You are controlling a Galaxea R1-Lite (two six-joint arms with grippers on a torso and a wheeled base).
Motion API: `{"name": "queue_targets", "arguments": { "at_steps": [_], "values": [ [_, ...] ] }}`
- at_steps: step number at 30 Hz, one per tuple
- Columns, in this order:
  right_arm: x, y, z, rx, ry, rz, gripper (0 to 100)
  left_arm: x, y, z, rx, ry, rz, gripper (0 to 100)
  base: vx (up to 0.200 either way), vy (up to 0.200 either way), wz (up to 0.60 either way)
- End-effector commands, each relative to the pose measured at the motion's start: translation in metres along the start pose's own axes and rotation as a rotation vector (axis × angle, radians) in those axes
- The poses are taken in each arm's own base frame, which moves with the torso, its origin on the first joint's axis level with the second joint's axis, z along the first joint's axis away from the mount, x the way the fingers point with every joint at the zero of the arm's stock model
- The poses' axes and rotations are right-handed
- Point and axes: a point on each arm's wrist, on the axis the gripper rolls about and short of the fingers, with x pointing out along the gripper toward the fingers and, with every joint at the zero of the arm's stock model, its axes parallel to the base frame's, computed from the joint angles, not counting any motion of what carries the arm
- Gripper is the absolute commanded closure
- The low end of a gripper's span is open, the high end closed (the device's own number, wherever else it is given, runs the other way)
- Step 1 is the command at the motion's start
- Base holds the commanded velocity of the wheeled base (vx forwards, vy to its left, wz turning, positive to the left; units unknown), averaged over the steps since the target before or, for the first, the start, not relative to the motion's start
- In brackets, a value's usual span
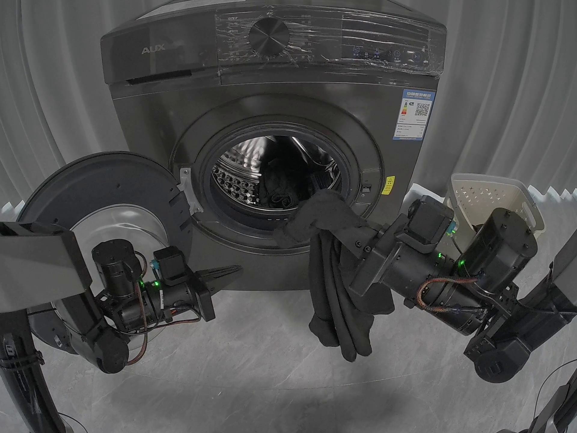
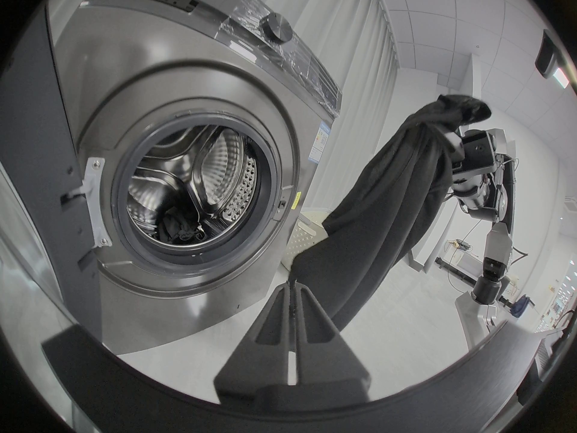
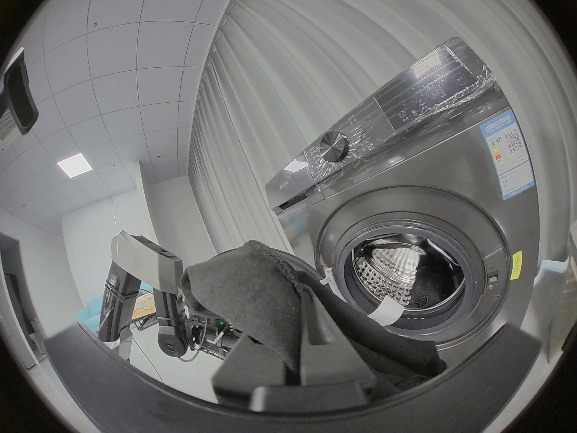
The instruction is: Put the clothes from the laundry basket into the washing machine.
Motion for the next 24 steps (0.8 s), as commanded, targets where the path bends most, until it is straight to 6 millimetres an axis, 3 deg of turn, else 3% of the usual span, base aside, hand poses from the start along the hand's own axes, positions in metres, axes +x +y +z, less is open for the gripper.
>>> {"name": "queue_targets", "arguments": {
  "at_steps": [1, 9, 18, 24],
  "values": [
    [0.003, 0.004, -0.004, 0.006, 0.005, 0.012, 100, 0.014, 0.004, -0.015, -0.020, 0.029, -0.016, 100, 0.000, 0.000, 0.00],
    [0.003, 0.005, -0.003, 0.006, 0.003, 0.013, 100, 0.036, 0.008, -0.040, -0.036, 0.066, -0.066, 100, 0.000, 0.000, 0.00],
    [0.007, 0.005, 0.000, 0.003, -0.015, 0.016, 100, 0.042, 0.008, -0.065, -0.044, 0.125, -0.159, 100, 0.000, 0.000, 0.00],
    [0.006, 0.004, 0.000, 0.003, -0.015, 0.013, 100, 0.047, 0.005, -0.062, -0.044, 0.114, -0.202, 100, 0.000, 0.000, 0.00]
  ]
}}
